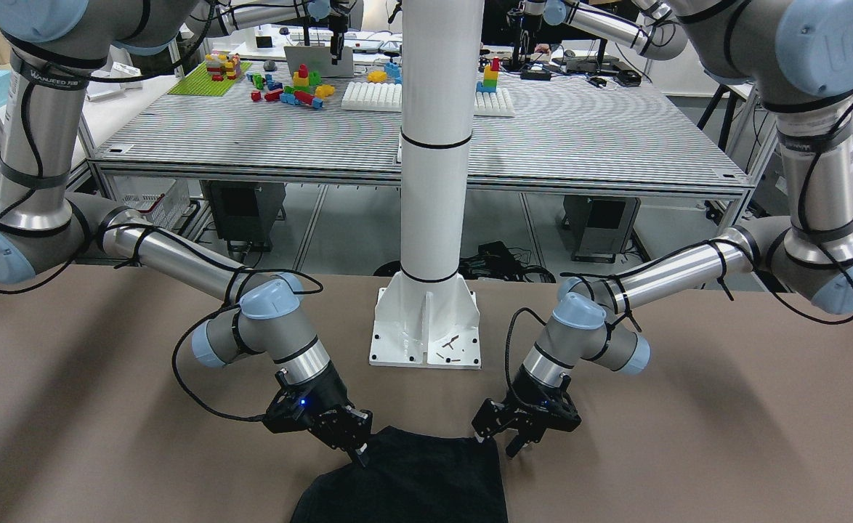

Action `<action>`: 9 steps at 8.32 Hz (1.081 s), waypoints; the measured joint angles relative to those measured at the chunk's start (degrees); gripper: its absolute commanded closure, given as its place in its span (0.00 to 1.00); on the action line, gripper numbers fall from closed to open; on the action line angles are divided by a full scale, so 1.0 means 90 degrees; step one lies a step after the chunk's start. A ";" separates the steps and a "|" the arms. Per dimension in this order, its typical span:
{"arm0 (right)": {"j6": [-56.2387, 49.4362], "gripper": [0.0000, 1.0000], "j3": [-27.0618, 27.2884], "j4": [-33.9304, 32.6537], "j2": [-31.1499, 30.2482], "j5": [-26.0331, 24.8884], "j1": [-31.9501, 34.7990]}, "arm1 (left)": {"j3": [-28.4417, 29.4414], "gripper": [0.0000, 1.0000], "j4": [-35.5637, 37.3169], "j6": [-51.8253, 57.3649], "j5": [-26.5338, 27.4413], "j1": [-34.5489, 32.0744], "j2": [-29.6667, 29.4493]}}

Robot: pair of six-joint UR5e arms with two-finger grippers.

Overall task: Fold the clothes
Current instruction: 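Lift both near corners and fold them over toward the far end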

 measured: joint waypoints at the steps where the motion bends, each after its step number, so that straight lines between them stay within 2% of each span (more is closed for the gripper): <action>1: 0.0000 1.00 0.0004 0.0003 -0.0003 0.0004 0.0014 | 0.0005 1.00 0.0000 0.0006 -0.0004 0.0027 -0.0016; 4: 0.0000 1.00 0.0083 -0.0021 -0.0010 0.0035 0.0029 | -0.0034 1.00 0.0004 0.0005 -0.0030 0.0124 -0.0158; 6: 0.0000 1.00 0.0237 -0.0107 -0.0054 0.0099 0.0031 | -0.0298 1.00 0.0071 0.0008 -0.0136 0.0110 -0.0208; 9: 0.0047 1.00 0.1272 -0.0244 -0.0832 0.0281 -0.0153 | -0.1107 1.00 0.0857 0.0037 -0.0399 0.0032 -0.0398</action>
